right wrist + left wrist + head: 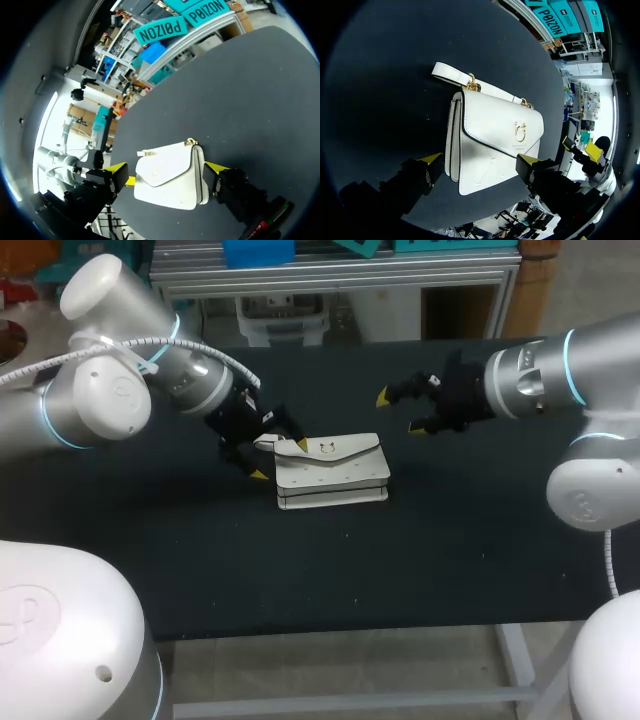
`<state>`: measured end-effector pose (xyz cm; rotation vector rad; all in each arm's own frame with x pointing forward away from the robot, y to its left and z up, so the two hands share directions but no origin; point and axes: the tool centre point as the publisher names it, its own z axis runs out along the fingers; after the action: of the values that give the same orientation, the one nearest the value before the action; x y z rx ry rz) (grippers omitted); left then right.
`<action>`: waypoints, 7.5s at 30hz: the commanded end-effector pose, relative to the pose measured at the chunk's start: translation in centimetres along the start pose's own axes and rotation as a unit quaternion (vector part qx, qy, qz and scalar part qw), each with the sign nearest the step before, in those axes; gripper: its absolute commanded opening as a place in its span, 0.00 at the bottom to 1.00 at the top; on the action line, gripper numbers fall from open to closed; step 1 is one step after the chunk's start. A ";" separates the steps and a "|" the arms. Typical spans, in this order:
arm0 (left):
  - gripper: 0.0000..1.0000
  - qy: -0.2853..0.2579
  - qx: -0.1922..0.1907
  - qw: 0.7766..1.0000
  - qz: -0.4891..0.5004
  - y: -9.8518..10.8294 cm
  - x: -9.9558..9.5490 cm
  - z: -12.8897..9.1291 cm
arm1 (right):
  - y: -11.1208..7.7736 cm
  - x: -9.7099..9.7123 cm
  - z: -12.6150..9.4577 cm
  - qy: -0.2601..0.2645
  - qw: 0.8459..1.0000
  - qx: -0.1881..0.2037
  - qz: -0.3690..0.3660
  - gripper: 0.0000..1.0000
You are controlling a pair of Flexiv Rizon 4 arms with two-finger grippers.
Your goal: Pick up the bag, open it, inspect its contents, close it, and place it on the opposite side
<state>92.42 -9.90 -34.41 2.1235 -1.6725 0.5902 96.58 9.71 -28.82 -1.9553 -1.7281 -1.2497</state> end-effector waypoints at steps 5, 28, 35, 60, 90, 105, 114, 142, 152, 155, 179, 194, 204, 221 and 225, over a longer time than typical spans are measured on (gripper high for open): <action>1.00 -0.009 0.008 1.000 0.000 0.3 0.3 0.0 | -0.3 0.3 -0.5 -0.013 0.860 0.509 -0.019 1.00; 1.00 -0.004 0.004 1.000 -0.014 0.4 -0.2 0.2 | -0.5 0.5 -0.5 -0.014 0.845 0.535 -0.021 1.00; 1.00 -0.001 0.006 1.000 -0.012 0.4 0.1 0.4 | 0.3 0.7 0.1 0.067 0.842 0.535 -0.013 1.00; 1.00 -0.014 0.011 1.000 -0.007 0.0 0.8 0.5 | -0.3 -0.9 0.3 -0.014 0.750 0.659 0.049 1.00; 1.00 -0.007 -0.023 0.999 -0.033 -1.1 1.1 0.8 | -2.4 -2.4 1.8 -0.018 0.890 0.455 0.025 1.00; 1.00 0.049 -0.043 0.995 -0.072 -2.6 0.4 2.0 | -1.1 -3.6 4.0 0.024 0.902 0.429 0.038 1.00; 0.98 0.076 -0.049 0.992 -0.084 -3.2 0.4 2.1 | -1.9 -3.6 5.4 0.023 0.911 0.411 0.040 0.93; 0.68 0.108 -0.044 0.989 -0.087 -2.9 0.1 2.2 | -1.4 -3.5 8.2 0.035 0.934 0.351 0.059 0.65; 0.27 0.108 -0.050 0.988 -0.094 -3.1 0.3 3.5 | -2.1 -3.7 9.1 0.035 0.930 0.359 0.068 0.00; 0.00 0.108 -0.051 0.988 -0.095 -3.0 0.2 3.7 | -2.2 -3.7 9.2 0.035 0.930 0.361 0.068 0.00; 0.40 0.166 -0.027 0.983 -0.074 -2.3 -0.3 3.3 | -2.0 -3.8 8.0 0.050 0.936 0.339 0.079 0.45; 0.00 0.169 -0.022 0.983 -0.069 -2.5 -0.1 4.0 | -2.4 -4.0 8.8 0.056 0.932 0.350 0.076 0.00; 1.00 0.162 -0.004 0.985 -0.058 -1.8 0.2 2.4 | -1.6 -3.9 6.9 0.064 0.930 0.355 0.075 1.00; 1.00 0.109 0.020 0.991 -0.077 -1.9 -0.6 -0.9 | -3.7 -3.3 4.4 0.025 0.934 0.353 0.054 1.00; 1.00 0.091 0.028 0.992 -0.085 -2.2 -1.0 -1.7 | -4.2 -3.3 4.0 0.022 0.936 0.347 0.047 0.88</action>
<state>94.32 -8.09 -34.44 2.1282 -1.3680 0.7901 95.65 11.24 -35.32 -1.5157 -1.7005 -0.4968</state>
